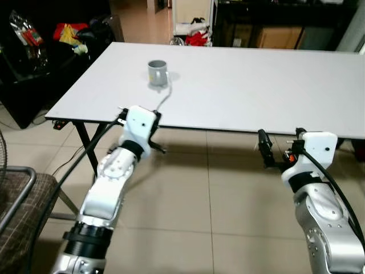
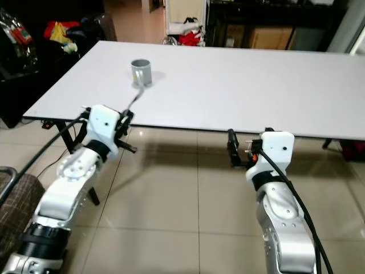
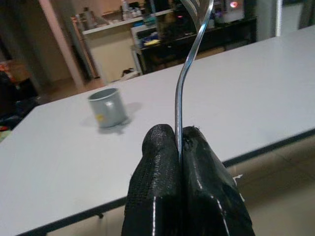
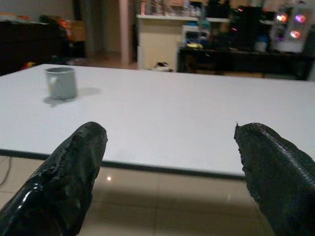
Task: Setting the table
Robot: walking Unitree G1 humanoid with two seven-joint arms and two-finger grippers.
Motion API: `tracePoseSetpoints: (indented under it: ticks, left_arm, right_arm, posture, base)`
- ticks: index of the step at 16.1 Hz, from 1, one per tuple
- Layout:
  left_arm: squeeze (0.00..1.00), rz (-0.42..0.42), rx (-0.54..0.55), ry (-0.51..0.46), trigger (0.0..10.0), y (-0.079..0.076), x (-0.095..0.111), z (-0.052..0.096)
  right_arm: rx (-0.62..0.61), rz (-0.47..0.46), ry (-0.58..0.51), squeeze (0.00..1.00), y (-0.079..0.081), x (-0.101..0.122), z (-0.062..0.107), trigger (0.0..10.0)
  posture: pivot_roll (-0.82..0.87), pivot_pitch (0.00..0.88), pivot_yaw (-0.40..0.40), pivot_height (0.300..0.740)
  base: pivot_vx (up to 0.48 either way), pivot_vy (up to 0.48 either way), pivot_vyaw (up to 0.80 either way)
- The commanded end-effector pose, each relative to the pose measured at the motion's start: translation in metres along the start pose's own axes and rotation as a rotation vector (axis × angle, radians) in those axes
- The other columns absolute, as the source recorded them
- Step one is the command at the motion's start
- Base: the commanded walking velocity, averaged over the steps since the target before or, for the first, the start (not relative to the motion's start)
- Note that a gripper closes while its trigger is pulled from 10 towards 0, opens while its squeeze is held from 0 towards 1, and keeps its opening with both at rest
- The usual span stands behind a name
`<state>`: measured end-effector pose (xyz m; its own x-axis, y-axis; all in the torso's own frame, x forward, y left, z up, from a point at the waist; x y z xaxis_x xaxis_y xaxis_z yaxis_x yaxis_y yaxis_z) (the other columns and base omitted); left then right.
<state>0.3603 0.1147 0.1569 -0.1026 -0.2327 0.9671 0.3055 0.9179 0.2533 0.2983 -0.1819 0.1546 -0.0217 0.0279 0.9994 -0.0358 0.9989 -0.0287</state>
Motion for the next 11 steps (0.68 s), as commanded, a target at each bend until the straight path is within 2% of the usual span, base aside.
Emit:
tracePoseSetpoints:
  ticks: [1,11]
  left_arm:
    - [0.00,-0.018,0.031,0.003,10.0,0.0107,-0.0002,0.0017]
    - [0.00,-0.025,0.052,0.029,10.0,0.0143,-0.0065,-0.0015]
  right_arm:
    - [0.032,-0.013,-0.004,0.00,0.0080,0.0012,-0.0001,10.0]
    - [0.075,-0.021,0.025,0.00,0.0142,-0.0036,0.0020,10.0]
  posture:
    - [-0.09,0.000,0.001,0.740]
    - [-0.09,0.000,0.006,0.740]
  base:
    - [0.390,0.000,0.00]
    - [0.385,0.000,0.00]
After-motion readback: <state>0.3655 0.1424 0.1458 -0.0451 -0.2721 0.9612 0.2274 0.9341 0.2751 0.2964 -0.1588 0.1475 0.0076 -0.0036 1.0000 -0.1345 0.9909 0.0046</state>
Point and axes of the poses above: a point about 5 cm out from each wrist's last joint towards the gripper, its own z axis pointing back from the gripper into the wrist, its own x axis along the axis of the wrist's last joint, y = z × x, the point moved 5 cm from there along -z, pointing out of the wrist towards the gripper
